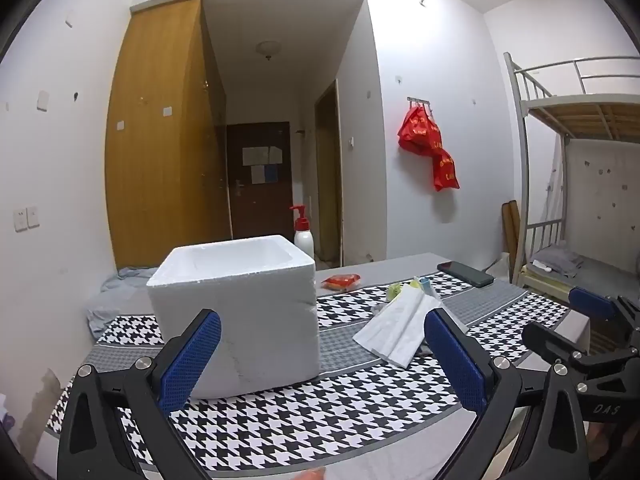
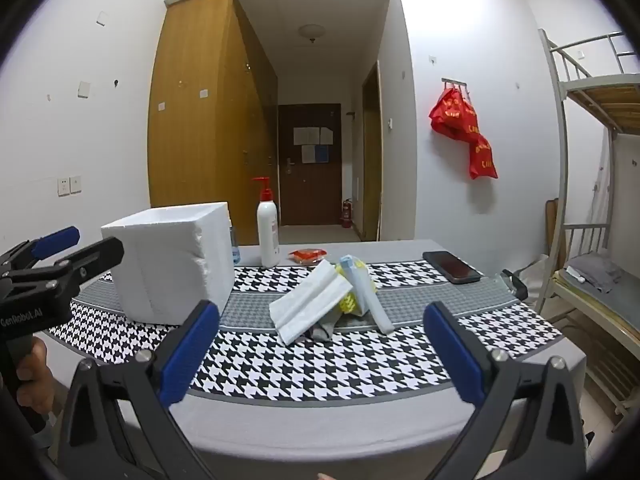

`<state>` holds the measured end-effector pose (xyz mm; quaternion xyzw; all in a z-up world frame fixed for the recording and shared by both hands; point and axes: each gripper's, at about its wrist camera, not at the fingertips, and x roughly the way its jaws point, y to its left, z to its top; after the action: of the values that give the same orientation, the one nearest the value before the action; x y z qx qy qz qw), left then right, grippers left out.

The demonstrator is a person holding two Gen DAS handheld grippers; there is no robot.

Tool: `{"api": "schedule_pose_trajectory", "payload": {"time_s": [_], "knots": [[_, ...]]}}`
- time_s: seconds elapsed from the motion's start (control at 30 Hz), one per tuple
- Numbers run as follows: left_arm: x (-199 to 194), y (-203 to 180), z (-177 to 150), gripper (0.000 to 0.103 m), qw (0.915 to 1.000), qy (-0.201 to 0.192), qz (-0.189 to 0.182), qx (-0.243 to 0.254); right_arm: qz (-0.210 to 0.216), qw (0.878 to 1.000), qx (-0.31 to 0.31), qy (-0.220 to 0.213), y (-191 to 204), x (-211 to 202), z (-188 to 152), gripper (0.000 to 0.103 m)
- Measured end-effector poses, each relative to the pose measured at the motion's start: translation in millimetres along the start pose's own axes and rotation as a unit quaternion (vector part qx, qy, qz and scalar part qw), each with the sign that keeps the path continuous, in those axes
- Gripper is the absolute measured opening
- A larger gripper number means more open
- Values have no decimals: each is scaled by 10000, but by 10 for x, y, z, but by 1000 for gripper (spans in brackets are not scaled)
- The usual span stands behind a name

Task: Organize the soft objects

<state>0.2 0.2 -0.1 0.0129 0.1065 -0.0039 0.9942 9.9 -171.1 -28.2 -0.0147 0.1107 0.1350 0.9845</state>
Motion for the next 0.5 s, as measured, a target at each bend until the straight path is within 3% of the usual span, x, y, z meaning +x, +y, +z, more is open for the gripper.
{"api": "schedule_pose_trajectory", "payload": {"time_s": [0.27,0.5], "knots": [[70,23,70,102,9999,47,118,9,1,10000,-6,-3,10,-22,20,103],[-48,2,17,102,9995,-191,248,-14,-5,10000,5,1,7,5,32,103]]}}
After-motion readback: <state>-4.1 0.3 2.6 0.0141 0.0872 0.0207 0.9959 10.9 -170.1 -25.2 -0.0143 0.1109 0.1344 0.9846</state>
